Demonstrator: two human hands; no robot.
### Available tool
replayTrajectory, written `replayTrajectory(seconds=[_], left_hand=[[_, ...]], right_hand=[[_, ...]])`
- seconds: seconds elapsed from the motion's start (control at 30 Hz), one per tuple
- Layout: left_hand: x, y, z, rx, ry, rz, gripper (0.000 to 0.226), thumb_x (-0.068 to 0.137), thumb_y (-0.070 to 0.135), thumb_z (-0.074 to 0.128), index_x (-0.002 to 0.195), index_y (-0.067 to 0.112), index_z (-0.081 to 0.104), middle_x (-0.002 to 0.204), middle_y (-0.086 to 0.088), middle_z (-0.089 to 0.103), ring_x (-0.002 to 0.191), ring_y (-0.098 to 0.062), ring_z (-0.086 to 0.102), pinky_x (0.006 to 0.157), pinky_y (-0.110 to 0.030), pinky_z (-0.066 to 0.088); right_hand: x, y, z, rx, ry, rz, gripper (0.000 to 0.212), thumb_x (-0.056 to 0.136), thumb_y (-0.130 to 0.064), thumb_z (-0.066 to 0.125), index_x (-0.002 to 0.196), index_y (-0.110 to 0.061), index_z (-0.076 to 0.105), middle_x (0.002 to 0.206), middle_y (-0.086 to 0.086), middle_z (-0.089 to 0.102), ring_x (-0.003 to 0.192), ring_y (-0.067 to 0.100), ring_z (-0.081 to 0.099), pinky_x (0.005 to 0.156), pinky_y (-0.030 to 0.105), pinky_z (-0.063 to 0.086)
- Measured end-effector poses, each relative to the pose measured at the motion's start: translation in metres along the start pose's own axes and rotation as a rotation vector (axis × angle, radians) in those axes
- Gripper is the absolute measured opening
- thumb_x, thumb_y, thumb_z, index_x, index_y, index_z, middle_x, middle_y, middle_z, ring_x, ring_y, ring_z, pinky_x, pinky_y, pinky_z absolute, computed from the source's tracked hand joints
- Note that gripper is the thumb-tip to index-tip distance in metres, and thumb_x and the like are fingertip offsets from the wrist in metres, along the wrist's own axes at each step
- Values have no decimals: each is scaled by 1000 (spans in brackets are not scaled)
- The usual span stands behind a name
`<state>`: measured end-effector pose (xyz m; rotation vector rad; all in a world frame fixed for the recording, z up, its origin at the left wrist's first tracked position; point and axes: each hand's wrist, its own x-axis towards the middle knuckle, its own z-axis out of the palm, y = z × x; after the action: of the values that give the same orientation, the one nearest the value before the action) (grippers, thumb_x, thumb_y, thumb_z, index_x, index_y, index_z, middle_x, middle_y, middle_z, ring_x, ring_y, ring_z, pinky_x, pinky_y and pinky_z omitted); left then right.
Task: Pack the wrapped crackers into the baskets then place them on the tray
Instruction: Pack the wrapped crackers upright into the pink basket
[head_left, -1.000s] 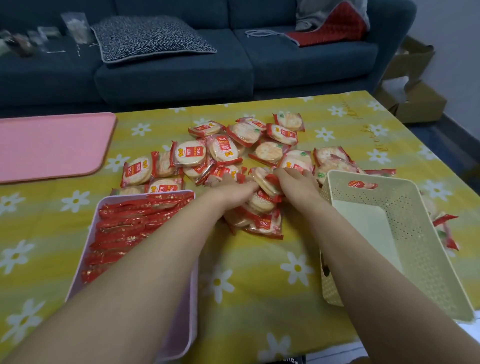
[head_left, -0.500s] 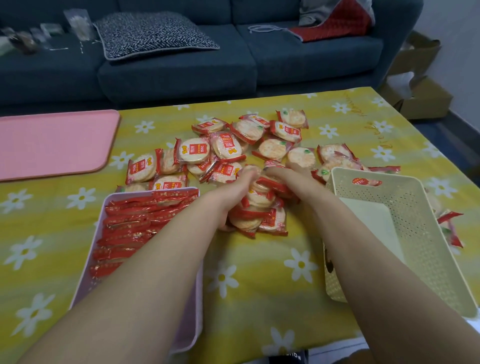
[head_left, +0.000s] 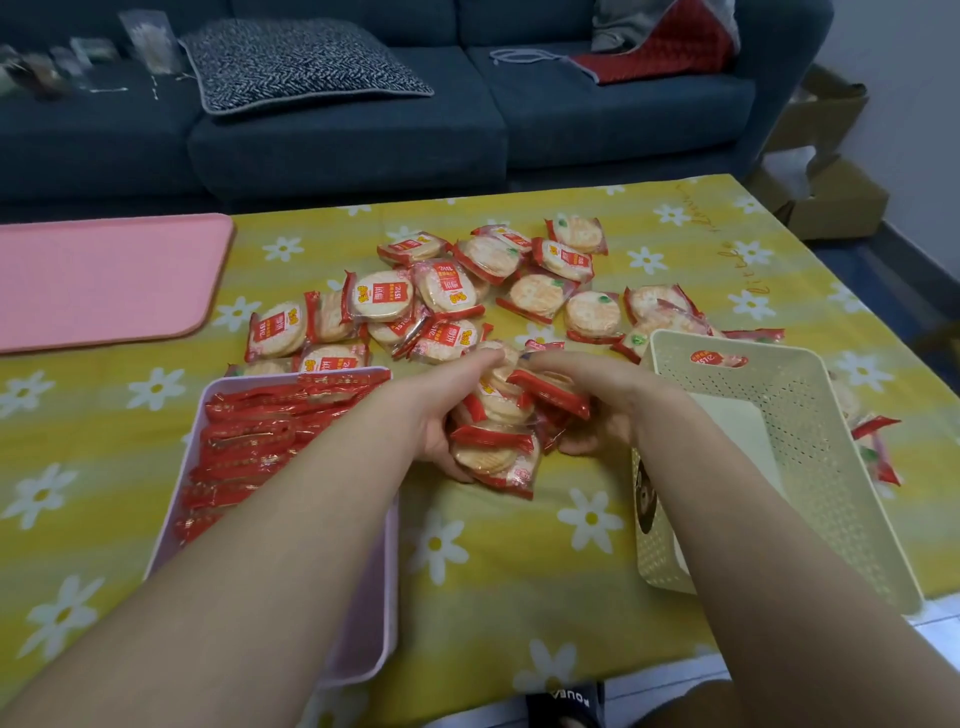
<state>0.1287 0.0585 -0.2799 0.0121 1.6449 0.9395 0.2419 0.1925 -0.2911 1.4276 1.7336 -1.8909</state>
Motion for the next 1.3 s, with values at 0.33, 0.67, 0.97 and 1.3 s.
replayTrajectory(seconds=[0.33,0.67,0.97,1.3], left_hand=[[-33,1,-2,2,40,212,48,88,63,63,107,20,70,88,-5,79,86,-21,75,82,-34,57],[-138,-17,-62,60,188,612,43,90,52,66,116,17,67,73,-8,75,66,-24,75,65,-40,62],[-143,-120,-116,-159,106,566,32,96,37,62,124,24,66,107,-9,77,94,-28,76,86,-55,59],[-136,-149,-152,497,57,667,55,68,43,78,118,32,58,118,11,68,115,-9,62,97,-31,49]], right_hand=[[-26,-5,19,190,-69,-210,78,68,-42,88,135,-27,49,121,15,68,97,32,73,78,61,58],[-123,-21,92,339,-124,-573,57,81,-33,78,127,-37,43,116,0,71,98,22,74,82,56,59],[-135,18,160,108,-152,-580,74,74,-28,87,130,-34,38,109,-2,74,96,19,74,84,51,60],[-132,27,156,-606,60,-823,81,66,-46,85,134,-36,42,119,-9,64,105,9,63,93,36,53]])
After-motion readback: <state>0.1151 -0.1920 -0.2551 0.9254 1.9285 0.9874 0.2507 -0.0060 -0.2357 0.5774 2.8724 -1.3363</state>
